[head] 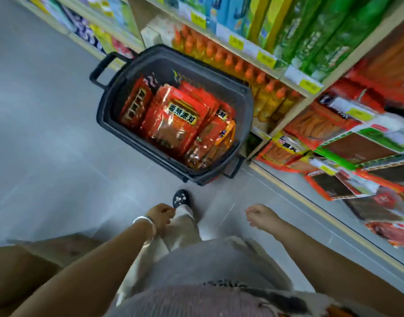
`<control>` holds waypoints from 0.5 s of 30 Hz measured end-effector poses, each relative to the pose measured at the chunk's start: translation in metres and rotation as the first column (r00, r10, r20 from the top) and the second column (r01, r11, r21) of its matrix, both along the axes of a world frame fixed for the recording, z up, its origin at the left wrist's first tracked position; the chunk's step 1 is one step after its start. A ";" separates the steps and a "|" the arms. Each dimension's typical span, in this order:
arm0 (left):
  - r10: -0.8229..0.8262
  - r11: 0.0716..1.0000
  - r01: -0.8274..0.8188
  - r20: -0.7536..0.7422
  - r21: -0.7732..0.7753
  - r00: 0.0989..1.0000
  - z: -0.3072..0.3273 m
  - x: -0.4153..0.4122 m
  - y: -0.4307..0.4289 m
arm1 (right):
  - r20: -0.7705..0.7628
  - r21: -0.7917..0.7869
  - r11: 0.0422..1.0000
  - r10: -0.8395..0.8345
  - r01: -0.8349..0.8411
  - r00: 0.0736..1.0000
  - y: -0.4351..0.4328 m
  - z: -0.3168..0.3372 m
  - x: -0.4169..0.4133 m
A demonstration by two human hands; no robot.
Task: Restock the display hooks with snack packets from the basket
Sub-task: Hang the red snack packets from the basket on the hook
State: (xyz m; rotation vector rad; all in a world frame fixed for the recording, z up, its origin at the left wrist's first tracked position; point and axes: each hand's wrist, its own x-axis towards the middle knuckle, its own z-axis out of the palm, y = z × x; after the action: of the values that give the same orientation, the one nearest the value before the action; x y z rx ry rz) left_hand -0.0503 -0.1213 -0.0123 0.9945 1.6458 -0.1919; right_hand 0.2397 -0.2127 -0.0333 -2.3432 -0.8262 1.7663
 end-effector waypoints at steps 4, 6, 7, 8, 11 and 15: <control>-0.016 0.997 0.011 0.074 0.072 0.997 0.007 -0.029 0.079 | -0.131 0.130 0.990 -0.030 0.048 0.991 0.090 0.022 -0.043; -0.057 0.992 0.042 0.128 0.118 0.990 0.012 -0.036 0.114 | -0.193 0.173 0.981 -0.055 0.089 0.980 0.133 0.030 -0.058; -0.071 0.989 0.050 0.152 0.143 0.986 0.013 -0.037 0.130 | -0.212 0.180 0.978 -0.071 0.110 0.975 0.153 0.032 -0.064; -0.073 0.985 0.044 0.171 0.167 0.983 0.013 -0.037 0.145 | -0.224 0.184 0.973 -0.096 0.139 0.970 0.172 0.032 -0.069; -0.017 0.977 -0.033 0.235 0.209 0.972 0.007 -0.029 0.188 | -0.230 0.174 0.950 -0.217 0.260 0.949 0.221 0.010 -0.077; 0.115 0.967 -0.175 0.299 0.184 0.947 -0.014 -0.006 0.231 | -0.218 0.089 0.920 -0.355 0.381 0.909 0.270 -0.049 -0.084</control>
State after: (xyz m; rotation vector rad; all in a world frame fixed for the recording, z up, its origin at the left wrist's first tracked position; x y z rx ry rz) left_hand -0.0562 0.1100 -0.0268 1.0001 1.4838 0.2217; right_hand 0.1562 0.0570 -0.0819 -2.0320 -0.4182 1.6880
